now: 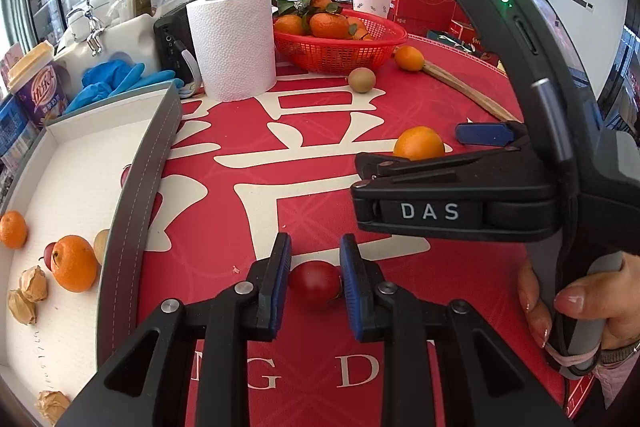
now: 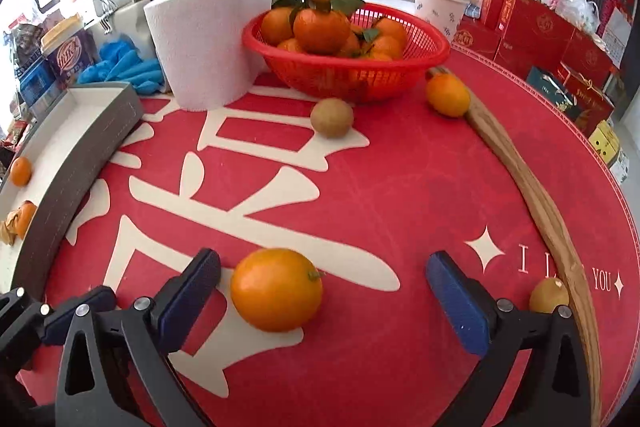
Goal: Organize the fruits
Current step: 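Grasp a mandarin with the right tool while the left tool holds the tomato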
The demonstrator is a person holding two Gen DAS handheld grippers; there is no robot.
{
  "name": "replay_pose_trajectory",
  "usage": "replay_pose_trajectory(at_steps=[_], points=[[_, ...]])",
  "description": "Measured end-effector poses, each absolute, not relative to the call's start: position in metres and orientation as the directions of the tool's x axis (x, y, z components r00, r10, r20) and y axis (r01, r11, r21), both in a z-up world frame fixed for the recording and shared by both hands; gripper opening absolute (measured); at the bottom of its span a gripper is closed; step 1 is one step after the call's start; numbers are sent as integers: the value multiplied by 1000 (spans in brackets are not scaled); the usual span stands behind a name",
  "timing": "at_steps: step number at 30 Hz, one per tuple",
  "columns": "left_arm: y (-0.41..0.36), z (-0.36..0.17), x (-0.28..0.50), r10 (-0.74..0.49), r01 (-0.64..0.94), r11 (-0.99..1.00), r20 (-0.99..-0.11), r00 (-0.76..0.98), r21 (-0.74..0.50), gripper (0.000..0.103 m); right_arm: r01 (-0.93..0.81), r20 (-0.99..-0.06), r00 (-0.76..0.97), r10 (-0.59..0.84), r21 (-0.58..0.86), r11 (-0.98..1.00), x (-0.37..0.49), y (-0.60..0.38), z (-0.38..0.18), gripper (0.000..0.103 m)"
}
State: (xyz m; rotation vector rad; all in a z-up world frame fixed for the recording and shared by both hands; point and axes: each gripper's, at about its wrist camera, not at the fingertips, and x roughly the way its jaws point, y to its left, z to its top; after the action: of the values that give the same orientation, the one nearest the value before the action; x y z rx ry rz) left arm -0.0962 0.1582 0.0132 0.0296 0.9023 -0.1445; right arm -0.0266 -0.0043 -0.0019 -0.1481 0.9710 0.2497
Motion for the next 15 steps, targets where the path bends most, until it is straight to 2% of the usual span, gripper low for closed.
replay_pose_trajectory(at_steps=[13,14,15], points=[[156,13,-95,-107,138,990,-784,611,-28,28,-272,-827,545,137,-19,962,-27,-1,-3,103],[156,13,-96,-110,137,990,-783,612,-32,28,-270,-823,552,137,-20,963,-28,-1,-2,99],[157,13,-96,-114,137,990,-783,612,-37,28,-272,-815,562,140,-22,962,-29,0,0,86]])
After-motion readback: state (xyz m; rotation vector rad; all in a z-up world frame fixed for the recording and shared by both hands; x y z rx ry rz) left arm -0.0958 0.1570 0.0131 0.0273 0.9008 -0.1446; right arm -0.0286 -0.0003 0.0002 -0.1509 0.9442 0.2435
